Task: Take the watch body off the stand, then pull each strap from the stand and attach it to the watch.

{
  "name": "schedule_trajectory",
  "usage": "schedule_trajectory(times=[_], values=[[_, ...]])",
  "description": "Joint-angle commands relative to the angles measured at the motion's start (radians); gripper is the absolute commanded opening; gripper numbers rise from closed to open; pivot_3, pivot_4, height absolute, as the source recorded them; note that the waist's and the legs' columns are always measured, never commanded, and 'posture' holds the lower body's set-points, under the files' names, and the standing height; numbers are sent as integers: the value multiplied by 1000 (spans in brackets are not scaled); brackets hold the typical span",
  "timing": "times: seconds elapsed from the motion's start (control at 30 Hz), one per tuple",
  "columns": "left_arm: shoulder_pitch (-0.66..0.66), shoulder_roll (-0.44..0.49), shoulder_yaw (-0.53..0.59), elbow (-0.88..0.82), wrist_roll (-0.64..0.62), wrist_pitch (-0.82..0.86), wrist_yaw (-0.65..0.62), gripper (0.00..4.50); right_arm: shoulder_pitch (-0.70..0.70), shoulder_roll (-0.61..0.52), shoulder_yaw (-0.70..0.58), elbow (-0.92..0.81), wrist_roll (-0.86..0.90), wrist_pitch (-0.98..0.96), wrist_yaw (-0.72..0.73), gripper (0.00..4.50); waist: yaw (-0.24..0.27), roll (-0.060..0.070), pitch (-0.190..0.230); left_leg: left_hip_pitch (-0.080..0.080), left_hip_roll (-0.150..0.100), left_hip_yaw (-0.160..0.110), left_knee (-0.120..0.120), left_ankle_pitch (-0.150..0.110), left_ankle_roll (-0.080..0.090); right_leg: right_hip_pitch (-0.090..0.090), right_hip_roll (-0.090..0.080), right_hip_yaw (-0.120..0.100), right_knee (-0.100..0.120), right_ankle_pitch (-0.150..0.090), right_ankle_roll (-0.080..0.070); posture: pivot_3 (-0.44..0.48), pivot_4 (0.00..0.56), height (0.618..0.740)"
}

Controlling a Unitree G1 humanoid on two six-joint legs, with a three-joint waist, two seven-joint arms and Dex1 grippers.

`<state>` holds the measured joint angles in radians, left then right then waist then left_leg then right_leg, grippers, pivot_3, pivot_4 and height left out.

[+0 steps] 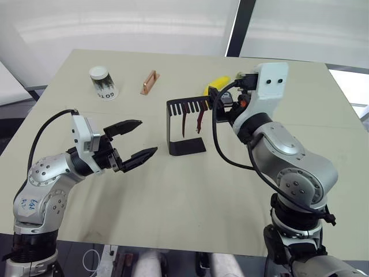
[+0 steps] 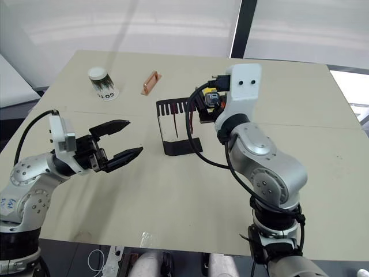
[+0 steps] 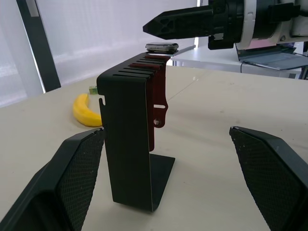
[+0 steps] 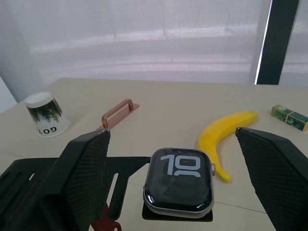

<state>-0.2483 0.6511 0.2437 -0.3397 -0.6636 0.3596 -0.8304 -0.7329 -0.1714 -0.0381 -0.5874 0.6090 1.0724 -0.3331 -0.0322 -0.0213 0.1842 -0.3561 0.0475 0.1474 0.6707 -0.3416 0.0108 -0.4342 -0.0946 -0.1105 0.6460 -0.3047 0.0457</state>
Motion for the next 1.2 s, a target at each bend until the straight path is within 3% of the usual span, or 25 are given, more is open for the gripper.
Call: schedule_trajectory(times=[0.03, 0.7, 0.8, 0.93, 1.2], values=[[8, -2, 14, -38, -5, -9, 9, 4500, -25, 13, -10, -2, -23, 4, 23, 4424, 0, 0, 0, 0, 0, 0, 0, 0, 0, 0, 0, 0, 0, 0, 0, 0, 150, 729], [17, -1, 14, -50, -5, -12, 14, 4500, -14, 57, -21, 10, -79, 9, 64, 4424, -2, 0, 0, -6, 0, 0, 0, 0, 0, -7, 0, 0, 1, 0, 0, 0, 150, 729], [16, 1, 14, -49, -4, -12, 13, 4500, -9, 61, -21, 7, -83, 14, 67, 3621, -2, 0, 0, -9, 0, 0, 0, 1, 0, -10, 0, 0, 2, 0, 0, 0, 150, 729], [15, 2, 16, -48, -4, -12, 12, 4500, -7, 68, -23, 5, -88, 21, 72, 1728, -3, 0, 0, -12, 0, 0, 2, 1, 0, -12, 0, 0, 6, 0, 0, 0, 150, 729], [16, 1, 16, -42, 2, -18, 11, 4500, -5, 72, -22, 1, -91, 5, 93, 1609, -4, 0, 0, -12, 0, -1, 4, 1, 0, -12, 0, 0, 7, 0, 0, 0, 150, 729]])
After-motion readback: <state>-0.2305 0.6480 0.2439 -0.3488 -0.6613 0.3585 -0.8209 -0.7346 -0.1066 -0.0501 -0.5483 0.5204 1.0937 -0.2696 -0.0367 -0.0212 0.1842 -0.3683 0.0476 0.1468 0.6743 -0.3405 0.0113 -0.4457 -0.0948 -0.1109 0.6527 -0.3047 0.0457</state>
